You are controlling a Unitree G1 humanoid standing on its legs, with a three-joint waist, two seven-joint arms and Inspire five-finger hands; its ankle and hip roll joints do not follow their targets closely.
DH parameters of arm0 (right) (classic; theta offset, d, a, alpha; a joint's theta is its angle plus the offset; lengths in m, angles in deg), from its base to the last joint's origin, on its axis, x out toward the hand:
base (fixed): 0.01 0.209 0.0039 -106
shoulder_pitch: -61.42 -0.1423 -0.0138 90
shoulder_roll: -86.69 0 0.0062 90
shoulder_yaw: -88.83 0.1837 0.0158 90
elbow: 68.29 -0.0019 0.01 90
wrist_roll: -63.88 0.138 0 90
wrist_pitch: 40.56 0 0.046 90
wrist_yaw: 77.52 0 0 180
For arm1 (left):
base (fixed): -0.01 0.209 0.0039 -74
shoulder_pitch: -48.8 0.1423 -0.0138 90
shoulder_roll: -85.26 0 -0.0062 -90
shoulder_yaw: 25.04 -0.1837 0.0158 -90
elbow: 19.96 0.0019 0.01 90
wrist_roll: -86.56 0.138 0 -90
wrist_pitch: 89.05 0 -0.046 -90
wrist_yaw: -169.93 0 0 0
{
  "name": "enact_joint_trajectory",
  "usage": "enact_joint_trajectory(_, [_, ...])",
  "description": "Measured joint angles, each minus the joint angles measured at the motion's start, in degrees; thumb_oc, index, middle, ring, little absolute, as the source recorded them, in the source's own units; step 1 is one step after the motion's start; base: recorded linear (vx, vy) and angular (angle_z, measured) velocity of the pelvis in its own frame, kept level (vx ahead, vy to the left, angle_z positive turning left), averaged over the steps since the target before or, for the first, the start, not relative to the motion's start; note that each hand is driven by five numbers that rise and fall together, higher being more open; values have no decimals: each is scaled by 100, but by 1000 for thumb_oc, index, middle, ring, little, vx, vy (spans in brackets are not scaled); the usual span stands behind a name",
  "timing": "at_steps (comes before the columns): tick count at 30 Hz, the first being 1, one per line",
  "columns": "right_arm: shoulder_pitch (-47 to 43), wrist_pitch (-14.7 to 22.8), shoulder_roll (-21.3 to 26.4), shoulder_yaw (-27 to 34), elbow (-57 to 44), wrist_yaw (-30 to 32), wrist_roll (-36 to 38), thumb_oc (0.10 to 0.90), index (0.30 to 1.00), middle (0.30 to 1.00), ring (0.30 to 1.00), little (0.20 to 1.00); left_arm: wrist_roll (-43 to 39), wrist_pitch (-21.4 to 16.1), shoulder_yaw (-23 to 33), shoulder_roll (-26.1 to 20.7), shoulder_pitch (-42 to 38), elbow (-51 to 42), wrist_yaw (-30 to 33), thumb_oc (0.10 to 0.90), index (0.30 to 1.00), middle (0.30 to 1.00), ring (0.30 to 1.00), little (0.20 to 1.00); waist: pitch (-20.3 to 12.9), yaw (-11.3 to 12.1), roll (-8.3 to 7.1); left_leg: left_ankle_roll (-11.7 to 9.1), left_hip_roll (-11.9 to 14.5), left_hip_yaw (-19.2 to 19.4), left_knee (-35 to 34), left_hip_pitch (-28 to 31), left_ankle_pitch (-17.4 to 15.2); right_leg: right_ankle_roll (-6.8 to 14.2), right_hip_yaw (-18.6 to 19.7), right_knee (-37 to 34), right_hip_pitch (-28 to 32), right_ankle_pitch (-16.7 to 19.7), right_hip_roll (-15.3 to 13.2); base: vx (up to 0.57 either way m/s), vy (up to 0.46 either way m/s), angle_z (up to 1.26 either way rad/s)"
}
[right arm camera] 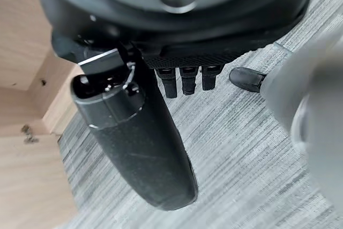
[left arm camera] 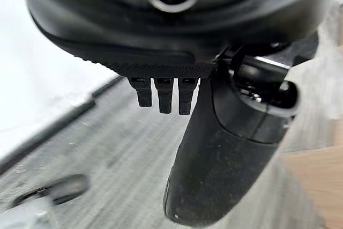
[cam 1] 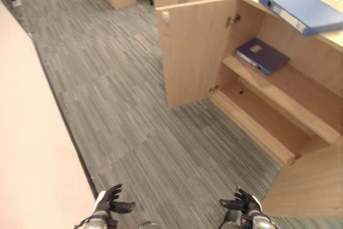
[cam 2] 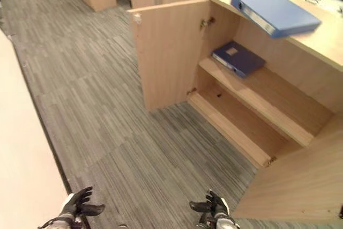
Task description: Put the empty folder in the office cabinet
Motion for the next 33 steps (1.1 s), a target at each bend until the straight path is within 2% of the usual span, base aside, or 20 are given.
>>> enact_joint_trajectory(3, [37,41,441,-9,-161,24,-1,800,900,900,900,900,2,-24,-14,353,-121,-103,-24,800,900,900,900,900,5,-199,-32,-76,-85,204,-459,363,64,117,25,132,203,-234,32,348,-157,-12])
enact_joint_trajectory(6, [296,30,386,26,-175,32,0,800,900,900,900,900,-3,-88,24,385,-295,-13,-4,800,900,900,900,900,-90,-413,-284,-120,8,180,-534,458,-247,296,111,490,103,-546,-48,470,-203,8])
enact_joint_trajectory(9, [508,16,249,-40,-154,-69,1,800,900,900,900,900,-7,-87,26,301,-150,55,5,800,900,900,900,900,-235,-541,-164,-254,328,230,-355,478,-99,144,89,713,9,-738,303,285,-212,-21])
enact_joint_trajectory(11, [494,8,268,-102,-143,-85,1,800,900,900,900,900,-40,-85,110,324,-50,182,15,800,900,900,900,900,-305,-575,29,-301,432,100,230,287,244,42,119,646,44,-784,410,307,-237,-49])
enact_joint_trajectory(13, [454,24,236,-219,-171,-149,1,800,900,900,900,900,-108,-79,229,240,37,286,26,800,900,900,900,900,-387,-553,128,-258,615,-624,1483,-258,724,-172,137,720,118,-1093,579,270,-246,-64])
enact_joint_trajectory(15, [475,19,272,-226,-153,-165,0,800,900,900,900,900,-112,-92,287,252,12,344,25,800,900,900,900,900,-461,-592,153,-246,637,-1144,1777,-376,2012,-404,104,554,325,-1160,868,263,-174,-51])
enact_joint_trajectory(16, [445,15,259,-305,-141,-177,1,800,900,900,900,900,-115,-98,349,242,-8,408,45,800,900,900,900,900,-450,-529,-18,299,590,-1173,1955,-429,2620,-551,150,490,402,-1188,844,186,-2,-66])
enact_joint_trajectory(17, [397,37,260,-376,-146,-215,28,800,900,900,900,900,-113,-89,284,192,-48,462,15,800,900,900,900,900,-443,-496,-265,151,705,-822,2483,-786,2027,-665,249,53,702,-1235,914,309,56,-56])
enact_joint_trajectory(18, [364,11,230,-371,-131,-192,72,800,900,900,900,900,-111,-96,196,205,-95,436,7,800,900,900,900,900,-437,-486,-301,168,771,-616,2316,-873,1600,-713,262,-86,797,-1207,981,327,82,-39])
enact_joint_trajectory(20, [573,-17,71,-277,-74,-110,172,800,900,900,900,900,-109,-111,-19,224,-171,276,-9,800,900,900,900,900,-412,-399,-397,31,689,-445,807,-1090,1090,-794,535,-603,1152,-1246,1218,357,105,-51])
enact_joint_trajectory(21, [581,-54,40,-336,63,-143,160,800,900,900,900,900,-108,-97,-125,223,-174,334,-11,800,900,900,900,900,-382,-242,-382,25,493,-707,-245,-1116,1051,-779,749,-840,1389,-1156,1344,402,89,-96])
enact_joint_trajectory(22, [577,-47,18,-419,60,-127,158,800,900,900,900,900,-109,-96,-160,243,-125,460,-16,800,900,900,900,900,-361,-270,-350,2,204,-1091,-595,-1456,1158,-796,884,-878,1500,-1347,1339,458,77,-107])
enact_joint_trajectory(23, [597,-81,111,-369,110,-61,154,800,900,900,900,900,-117,-102,-187,396,-399,798,11,800,900,900,900,900,-155,-83,-197,-9,-354,-2341,-1044,-1949,1302,-622,1023,-891,1720,-1514,1323,407,58,-88])
enact_joint_trajectory(25, [579,-11,227,-426,123,-60,147,800,900,900,900,900,-154,-89,-158,465,-327,927,19,800,900,900,900,900,-108,53,117,240,-648,-2473,-1002,-2478,1048,-278,1105,-891,2139,-1772,1269,469,72,-97])
enact_joint_trajectory(27, [298,39,53,-547,98,-112,150,800,900,900,900,900,-164,-66,62,279,-539,995,53,800,900,900,900,900,222,230,-169,305,-1141,-2183,149,-2663,1340,-54,1886,-327,2195,-2350,1045,465,173,-83])
enact_joint_trajectory(28, [62,66,-88,-545,94,-119,152,800,900,900,900,900,-163,-97,95,79,-592,748,58,800,900,900,900,900,341,283,-396,625,-1350,-1981,479,-2601,1281,-158,1922,-11,2054,-2464,1229,550,319,-44])
enact_joint_trajectory(29, [-46,138,-109,-536,98,-107,153,800,900,900,900,900,-164,-93,103,63,-687,776,60,800,900,900,900,900,414,283,-390,861,-1462,-1885,1145,-2677,959,-205,1893,1,2254,-2508,1181,443,321,-56])
enact_joint_trajectory(30, [-189,162,-114,-539,86,-121,152,800,900,900,900,900,-171,-135,136,45,-777,784,60,800,900,900,900,900,454,387,-418,898,-1474,-1815,2172,-2997,305,-252,2290,67,2324,-2641,1040,378,391,-103])
enact_joint_trajectory(31, [-408,162,-138,-540,98,-116,154,800,900,900,900,900,-221,-102,232,47,-732,888,54,800,900,900,900,900,501,412,-278,905,-1488,-2138,3105,-3197,-348,-191,2610,151,2431,-2732,1027,247,353,-102])
enact_joint_trajectory(33, [-473,185,-176,-535,104,-123,155,800,900,900,900,900,-297,-99,238,9,-777,953,74,800,900,900,900,900,531,388,-369,1045,-1566,-1984,3209,-3155,-510,-137,2630,308,2348,-2666,916,189,371,-45])
